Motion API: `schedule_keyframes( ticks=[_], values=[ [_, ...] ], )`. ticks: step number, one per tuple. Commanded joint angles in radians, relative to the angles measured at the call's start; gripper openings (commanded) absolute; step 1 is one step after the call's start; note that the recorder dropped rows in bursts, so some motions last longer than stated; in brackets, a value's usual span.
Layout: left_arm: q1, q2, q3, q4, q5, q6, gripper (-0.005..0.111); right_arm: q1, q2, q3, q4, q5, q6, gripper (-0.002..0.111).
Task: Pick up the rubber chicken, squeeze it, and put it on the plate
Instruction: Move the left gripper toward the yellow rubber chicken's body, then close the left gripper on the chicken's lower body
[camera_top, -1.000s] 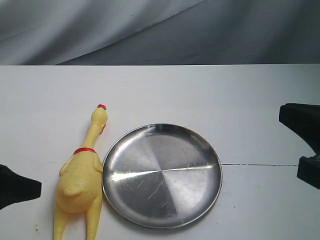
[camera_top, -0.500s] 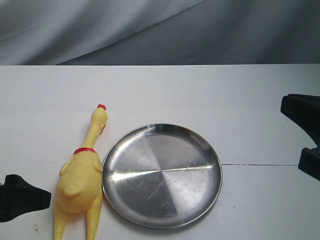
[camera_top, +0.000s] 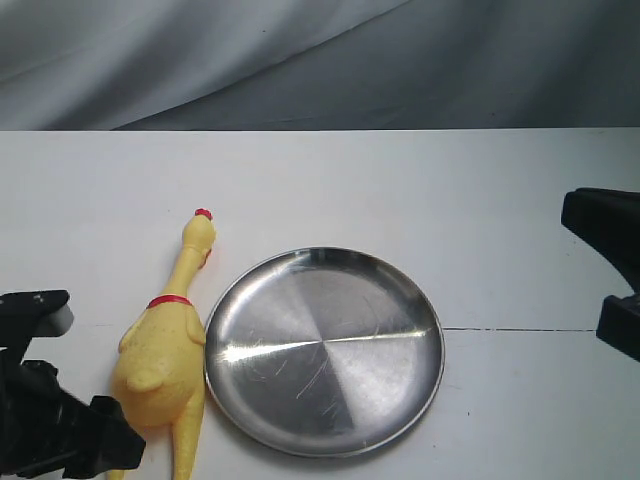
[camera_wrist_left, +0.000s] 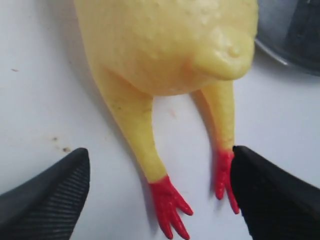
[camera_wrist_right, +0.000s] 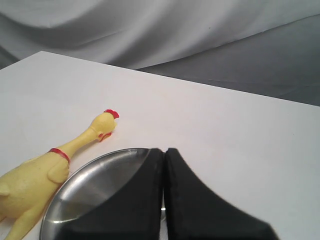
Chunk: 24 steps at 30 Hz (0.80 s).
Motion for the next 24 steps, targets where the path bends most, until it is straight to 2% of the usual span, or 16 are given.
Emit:
schedule_keyframes(
  ticks=[1, 10, 21, 24],
  values=[
    [-0.045, 0.046, -0.010, 0.090, -0.090, -0.081, 0.073, 0.004, 0.000, -0.007, 0.004, -0.015, -0.001, 0.000],
    [-0.052, 0.120, -0.010, 0.095, -0.153, -0.091, 0.073, 0.004, 0.000, -0.007, 0.004, -0.015, -0.001, 0.000],
    [-0.054, 0.183, -0.049, 0.091, -0.150, -0.091, 0.073, 0.004, 0.000, -0.007, 0.004, -0.017, -0.001, 0.000],
    [-0.099, 0.201, -0.052, 0.091, -0.157, -0.091, 0.073, 0.004, 0.000, -0.007, 0.004, -0.017, -0.001, 0.000]
  ],
)
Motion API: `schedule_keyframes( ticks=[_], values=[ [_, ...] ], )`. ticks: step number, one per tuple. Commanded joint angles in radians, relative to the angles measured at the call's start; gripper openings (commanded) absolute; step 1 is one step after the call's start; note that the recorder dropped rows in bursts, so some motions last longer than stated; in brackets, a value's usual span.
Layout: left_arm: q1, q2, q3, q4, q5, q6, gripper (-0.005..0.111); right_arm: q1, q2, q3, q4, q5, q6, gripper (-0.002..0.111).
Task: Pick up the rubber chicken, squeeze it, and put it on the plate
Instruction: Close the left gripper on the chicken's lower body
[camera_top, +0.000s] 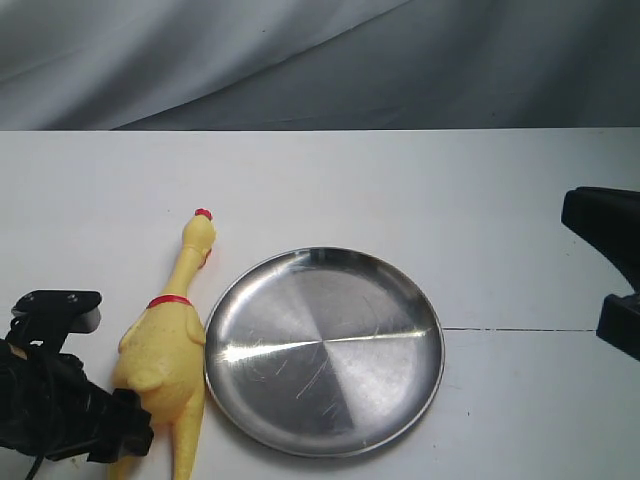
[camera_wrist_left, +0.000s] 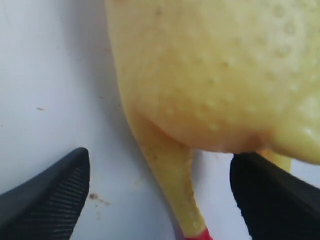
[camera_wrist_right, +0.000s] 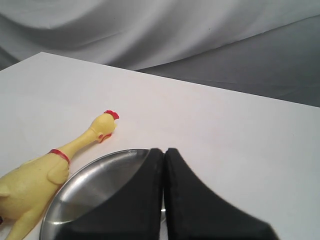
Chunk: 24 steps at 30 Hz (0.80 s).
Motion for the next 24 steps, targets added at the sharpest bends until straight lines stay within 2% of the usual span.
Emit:
schedule_keyframes(
  ticks=[1, 5, 12, 24],
  values=[
    [-0.072, 0.028, -0.011, -0.001, -0.018, -0.014, 0.073, 0.004, 0.000, -0.007, 0.004, -0.015, -0.001, 0.000],
    [-0.137, 0.078, -0.013, 0.016, -0.088, -0.097, 0.073, 0.004, 0.000, -0.007, 0.004, -0.015, -0.001, 0.000],
    [-0.139, 0.178, -0.016, 0.160, -0.092, -0.277, 0.073, 0.004, 0.000, -0.007, 0.004, -0.015, -0.001, 0.000],
    [-0.139, 0.191, -0.031, 0.213, -0.030, -0.303, 0.069, 0.004, 0.000, -0.007, 0.004, -0.015, -0.001, 0.000]
  ],
)
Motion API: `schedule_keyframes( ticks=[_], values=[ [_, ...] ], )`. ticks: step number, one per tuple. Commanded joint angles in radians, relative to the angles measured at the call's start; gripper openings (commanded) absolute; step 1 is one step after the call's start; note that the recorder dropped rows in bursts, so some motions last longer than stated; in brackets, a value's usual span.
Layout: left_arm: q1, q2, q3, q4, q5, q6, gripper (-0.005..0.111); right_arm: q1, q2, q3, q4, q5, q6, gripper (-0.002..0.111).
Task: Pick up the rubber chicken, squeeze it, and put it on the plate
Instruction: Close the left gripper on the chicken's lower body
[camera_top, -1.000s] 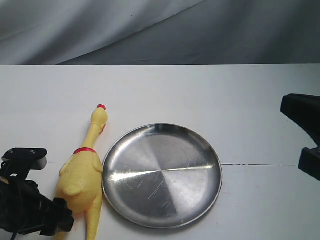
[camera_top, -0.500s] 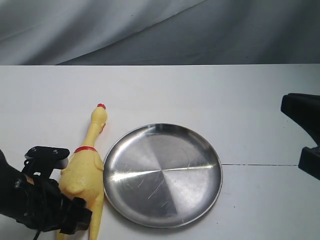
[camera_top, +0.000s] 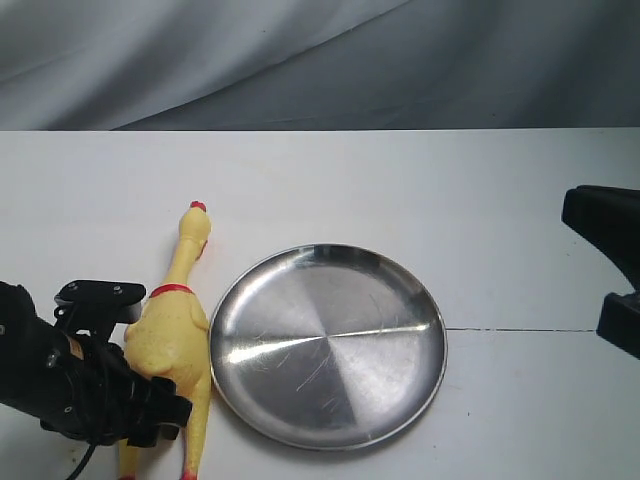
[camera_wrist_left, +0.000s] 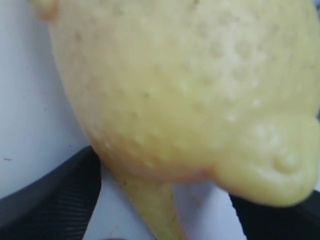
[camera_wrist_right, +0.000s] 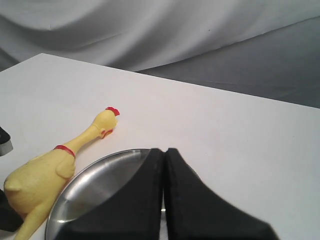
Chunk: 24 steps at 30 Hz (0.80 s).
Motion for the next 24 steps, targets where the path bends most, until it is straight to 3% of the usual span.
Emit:
schedule_keyframes(
  ticks=[1, 12, 19, 24],
  values=[
    [-0.003, 0.064, 0.030, 0.032, 0.048, -0.017, 0.069, 0.004, 0.000, -0.007, 0.004, -0.011, -0.001, 0.000],
    [-0.003, 0.065, 0.030, 0.060, 0.073, -0.022, 0.065, 0.004, 0.000, -0.007, 0.004, -0.007, -0.001, 0.000],
    [-0.003, 0.065, 0.030, 0.224, 0.102, -0.182, 0.065, 0.004, 0.000, -0.007, 0.004, -0.007, -0.001, 0.000],
    [-0.003, 0.065, 0.030, 0.240, 0.117, -0.202, 0.064, 0.004, 0.000, -0.007, 0.004, -0.007, -0.001, 0.000]
  ],
)
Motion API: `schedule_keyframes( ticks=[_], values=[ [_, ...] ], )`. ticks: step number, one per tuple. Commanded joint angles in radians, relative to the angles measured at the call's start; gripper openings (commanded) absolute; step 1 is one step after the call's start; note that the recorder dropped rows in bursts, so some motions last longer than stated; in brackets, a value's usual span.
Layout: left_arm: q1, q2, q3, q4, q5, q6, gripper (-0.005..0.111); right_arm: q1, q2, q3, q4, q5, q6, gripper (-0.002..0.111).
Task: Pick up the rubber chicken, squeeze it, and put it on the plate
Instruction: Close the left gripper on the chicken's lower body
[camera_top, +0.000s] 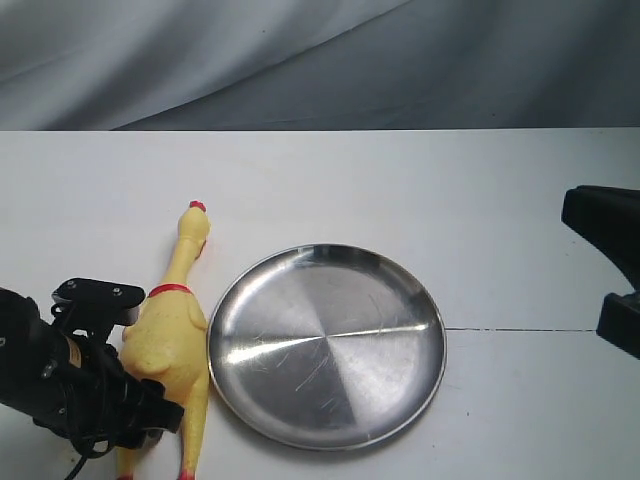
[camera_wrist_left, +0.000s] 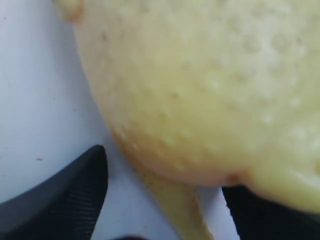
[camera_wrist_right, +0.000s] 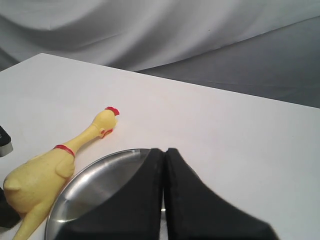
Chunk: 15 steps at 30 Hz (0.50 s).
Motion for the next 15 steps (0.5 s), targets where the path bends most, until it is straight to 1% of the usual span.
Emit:
schedule_keyframes(
  ticks=[1, 2, 4, 6, 8, 9, 10, 15],
  values=[
    [0.003, 0.058, 0.033, 0.026, 0.109, -0.042, 0.062, 0.004, 0.000, -0.007, 0.004, -0.007, -0.001, 0.000],
    [0.003, 0.058, 0.033, 0.026, 0.109, -0.042, 0.059, 0.004, 0.000, -0.007, 0.004, -0.009, -0.001, 0.000],
    [0.003, 0.058, 0.033, 0.026, 0.109, -0.042, 0.046, 0.004, 0.000, -0.007, 0.004, -0.009, -0.001, 0.000],
    [0.003, 0.058, 0.033, 0.026, 0.113, -0.042, 0.030, 0.004, 0.000, -0.007, 0.004, -0.009, -0.001, 0.000],
    [0.003, 0.058, 0.033, 0.026, 0.126, -0.042, 0.010, 0.004, 0.000, -0.007, 0.004, -0.009, -0.001, 0.000],
    [0.003, 0.058, 0.033, 0.026, 0.139, -0.042, 0.003, 0.004, 0.000, -0.007, 0.004, -0.009, -0.001, 0.000],
    [0.003, 0.058, 0.028, 0.026, 0.156, -0.039, 0.000, 0.004, 0.000, -0.007, 0.004, -0.009, -0.001, 0.000],
    [0.003, 0.023, -0.022, 0.026, 0.271, -0.039, 0.000, 0.004, 0.000, -0.007, 0.004, -0.009, -0.001, 0.000]
  ],
)
